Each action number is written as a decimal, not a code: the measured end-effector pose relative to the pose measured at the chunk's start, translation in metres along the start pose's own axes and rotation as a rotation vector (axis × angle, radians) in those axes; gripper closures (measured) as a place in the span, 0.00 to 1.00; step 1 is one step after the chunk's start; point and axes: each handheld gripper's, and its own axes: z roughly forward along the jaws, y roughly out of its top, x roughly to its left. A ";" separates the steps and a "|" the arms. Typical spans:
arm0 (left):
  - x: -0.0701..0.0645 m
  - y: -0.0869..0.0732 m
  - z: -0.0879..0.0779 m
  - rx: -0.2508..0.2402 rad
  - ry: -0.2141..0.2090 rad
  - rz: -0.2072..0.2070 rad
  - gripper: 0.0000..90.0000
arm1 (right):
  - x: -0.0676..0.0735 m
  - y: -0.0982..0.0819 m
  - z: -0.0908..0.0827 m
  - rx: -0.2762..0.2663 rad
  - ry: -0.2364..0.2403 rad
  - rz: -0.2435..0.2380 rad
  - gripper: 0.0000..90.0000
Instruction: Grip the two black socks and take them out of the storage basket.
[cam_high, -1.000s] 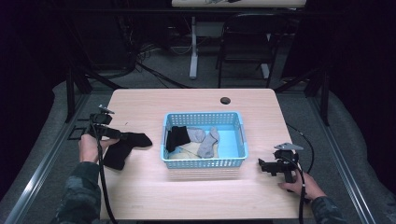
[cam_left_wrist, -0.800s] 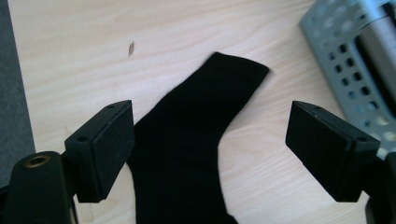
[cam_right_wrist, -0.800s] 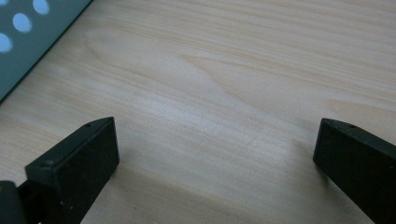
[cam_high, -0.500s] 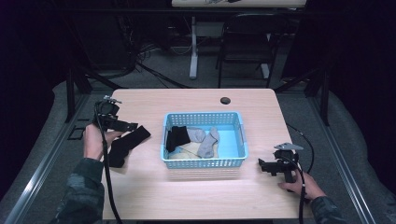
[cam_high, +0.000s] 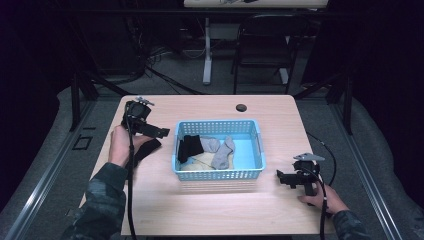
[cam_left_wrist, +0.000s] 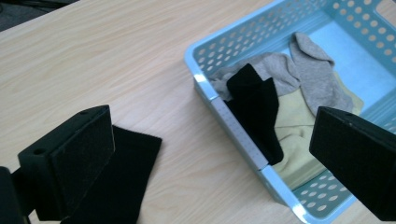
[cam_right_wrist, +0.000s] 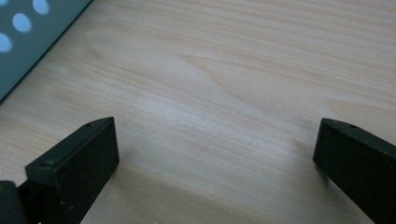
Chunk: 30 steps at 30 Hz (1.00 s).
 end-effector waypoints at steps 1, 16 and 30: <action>-0.002 0.001 0.002 -0.001 -0.005 0.005 0.00 | 0.000 0.000 0.000 0.000 0.000 0.000 0.00; -0.041 0.021 0.039 0.033 -0.074 0.098 0.00 | 0.000 0.000 0.000 0.000 0.000 0.001 0.00; -0.055 0.022 0.082 0.109 -0.098 0.136 0.05 | 0.000 0.000 0.000 0.001 0.000 0.000 0.00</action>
